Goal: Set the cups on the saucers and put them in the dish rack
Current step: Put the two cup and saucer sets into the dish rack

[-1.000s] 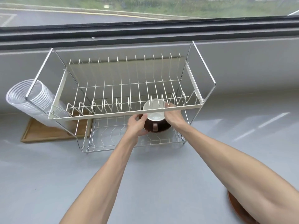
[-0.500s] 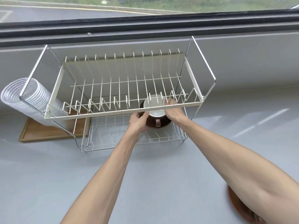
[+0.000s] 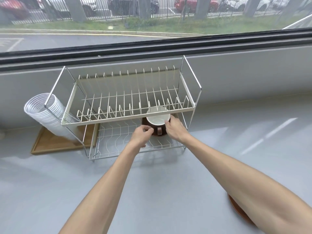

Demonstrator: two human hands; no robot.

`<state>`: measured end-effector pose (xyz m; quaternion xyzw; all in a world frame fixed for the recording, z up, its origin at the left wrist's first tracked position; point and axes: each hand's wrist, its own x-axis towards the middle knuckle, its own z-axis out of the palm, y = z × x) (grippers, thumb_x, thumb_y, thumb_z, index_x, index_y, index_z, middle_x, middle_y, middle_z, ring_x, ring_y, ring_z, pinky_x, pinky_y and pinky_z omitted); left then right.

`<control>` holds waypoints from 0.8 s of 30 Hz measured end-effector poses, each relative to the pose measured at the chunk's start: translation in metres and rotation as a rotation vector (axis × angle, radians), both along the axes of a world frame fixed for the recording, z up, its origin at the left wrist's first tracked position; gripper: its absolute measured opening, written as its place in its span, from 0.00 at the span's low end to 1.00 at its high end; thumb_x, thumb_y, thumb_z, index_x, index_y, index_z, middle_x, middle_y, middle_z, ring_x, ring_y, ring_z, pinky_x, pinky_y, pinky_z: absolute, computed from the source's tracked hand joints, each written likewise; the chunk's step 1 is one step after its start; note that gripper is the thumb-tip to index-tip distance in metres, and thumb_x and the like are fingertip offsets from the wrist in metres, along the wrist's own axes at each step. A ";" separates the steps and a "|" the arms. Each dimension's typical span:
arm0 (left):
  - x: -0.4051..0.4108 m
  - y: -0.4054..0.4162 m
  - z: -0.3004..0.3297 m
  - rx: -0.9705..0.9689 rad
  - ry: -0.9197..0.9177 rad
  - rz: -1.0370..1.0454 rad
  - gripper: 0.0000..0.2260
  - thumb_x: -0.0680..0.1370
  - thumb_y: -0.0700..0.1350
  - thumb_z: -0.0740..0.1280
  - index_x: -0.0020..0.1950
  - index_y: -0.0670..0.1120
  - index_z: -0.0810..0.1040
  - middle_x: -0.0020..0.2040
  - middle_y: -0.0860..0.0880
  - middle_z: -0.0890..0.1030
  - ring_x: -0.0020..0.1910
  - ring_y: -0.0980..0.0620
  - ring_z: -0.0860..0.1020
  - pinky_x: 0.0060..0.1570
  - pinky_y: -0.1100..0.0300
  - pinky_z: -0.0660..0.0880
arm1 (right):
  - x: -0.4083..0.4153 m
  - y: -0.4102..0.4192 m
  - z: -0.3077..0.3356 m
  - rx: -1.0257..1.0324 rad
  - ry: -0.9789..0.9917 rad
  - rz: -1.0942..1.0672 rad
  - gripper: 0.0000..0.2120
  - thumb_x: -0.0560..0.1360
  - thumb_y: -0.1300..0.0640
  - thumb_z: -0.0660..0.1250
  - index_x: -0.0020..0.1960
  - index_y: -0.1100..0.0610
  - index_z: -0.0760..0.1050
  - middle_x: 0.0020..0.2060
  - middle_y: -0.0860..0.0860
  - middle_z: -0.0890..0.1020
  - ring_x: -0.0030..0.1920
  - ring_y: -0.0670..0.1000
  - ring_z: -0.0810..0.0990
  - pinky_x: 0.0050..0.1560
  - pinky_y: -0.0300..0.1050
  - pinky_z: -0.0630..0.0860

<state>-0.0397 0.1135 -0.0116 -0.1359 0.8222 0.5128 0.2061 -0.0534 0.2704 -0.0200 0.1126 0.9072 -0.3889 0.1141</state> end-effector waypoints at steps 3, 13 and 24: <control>0.015 0.003 0.007 -0.141 0.069 -0.122 0.16 0.80 0.51 0.63 0.67 0.49 0.77 0.62 0.47 0.80 0.58 0.46 0.79 0.59 0.49 0.78 | 0.024 0.000 0.008 0.062 -0.005 0.086 0.22 0.82 0.50 0.53 0.72 0.57 0.69 0.70 0.61 0.74 0.70 0.64 0.72 0.69 0.57 0.69; 0.071 0.032 0.008 -0.730 0.159 -0.740 0.22 0.80 0.56 0.59 0.73 0.52 0.70 0.70 0.45 0.77 0.69 0.43 0.75 0.65 0.51 0.72 | 0.107 0.045 0.024 0.562 -0.191 0.402 0.20 0.82 0.48 0.56 0.71 0.54 0.71 0.66 0.55 0.78 0.66 0.59 0.77 0.63 0.54 0.75; 0.118 0.123 0.005 -0.900 0.505 -0.951 0.22 0.81 0.55 0.58 0.74 0.50 0.69 0.68 0.45 0.77 0.66 0.41 0.76 0.60 0.50 0.73 | 0.188 0.151 0.015 0.640 -0.105 0.182 0.23 0.83 0.46 0.54 0.75 0.52 0.67 0.70 0.54 0.74 0.69 0.58 0.73 0.66 0.55 0.71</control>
